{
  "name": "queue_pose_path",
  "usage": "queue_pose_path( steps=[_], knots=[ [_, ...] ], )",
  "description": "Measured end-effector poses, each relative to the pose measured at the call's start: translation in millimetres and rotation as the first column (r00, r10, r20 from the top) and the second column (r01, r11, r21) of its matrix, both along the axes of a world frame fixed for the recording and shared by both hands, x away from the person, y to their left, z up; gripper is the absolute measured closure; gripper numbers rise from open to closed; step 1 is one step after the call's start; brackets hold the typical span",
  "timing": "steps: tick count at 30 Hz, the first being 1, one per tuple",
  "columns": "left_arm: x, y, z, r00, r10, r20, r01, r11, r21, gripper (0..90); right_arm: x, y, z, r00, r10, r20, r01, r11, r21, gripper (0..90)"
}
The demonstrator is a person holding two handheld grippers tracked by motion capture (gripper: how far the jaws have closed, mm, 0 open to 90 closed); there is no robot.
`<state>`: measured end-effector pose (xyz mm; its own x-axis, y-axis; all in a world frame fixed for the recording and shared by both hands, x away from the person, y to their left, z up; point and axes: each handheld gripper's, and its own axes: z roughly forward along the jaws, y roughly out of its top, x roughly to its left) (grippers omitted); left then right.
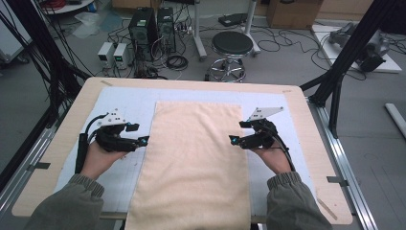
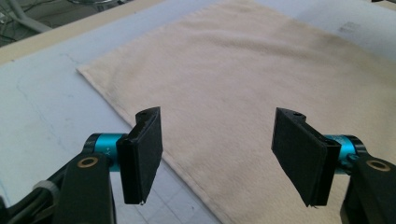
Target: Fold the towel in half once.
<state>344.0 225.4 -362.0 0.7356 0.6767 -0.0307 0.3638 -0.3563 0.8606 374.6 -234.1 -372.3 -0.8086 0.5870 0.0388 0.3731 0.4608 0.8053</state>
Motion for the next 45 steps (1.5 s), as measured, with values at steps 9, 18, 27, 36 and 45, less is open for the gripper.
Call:
queue_pose_path(
  steps=[9,18,27,36,45],
  knots=[
    [33.5,-1.9,4.9,0.9987,0.050,0.008,-0.049,0.9988,-0.002,36.8,24.7,-0.5,2.7,0.9989,-0.045,0.010,0.045,0.999,-0.023,25.8],
    [67.2,-10.2,-31.4,0.9944,0.097,-0.043,-0.096,0.9951,0.025,38.8,51.3,-2.2,-28.0,0.9947,-0.095,-0.038,0.094,0.995,-0.031,26.0],
    [82.0,-23.0,-60.9,0.9893,0.118,-0.085,-0.112,0.9910,0.073,43.1,67.3,-7.1,-54.8,0.9806,-0.162,-0.110,0.152,0.984,-0.096,33.8],
    [86.2,-28.0,-78.3,0.9810,0.131,-0.143,-0.111,0.9839,0.140,51.1,69.2,-10.0,-66.0,0.9708,-0.208,-0.119,0.192,0.972,-0.137,40.4],
    [83.3,-31.4,-76.2,0.9765,0.128,-0.174,-0.107,0.9866,0.123,75.6,66.7,-7.6,-64.3,0.9754,-0.170,-0.141,0.153,0.981,-0.121,69.0]
  ],
)
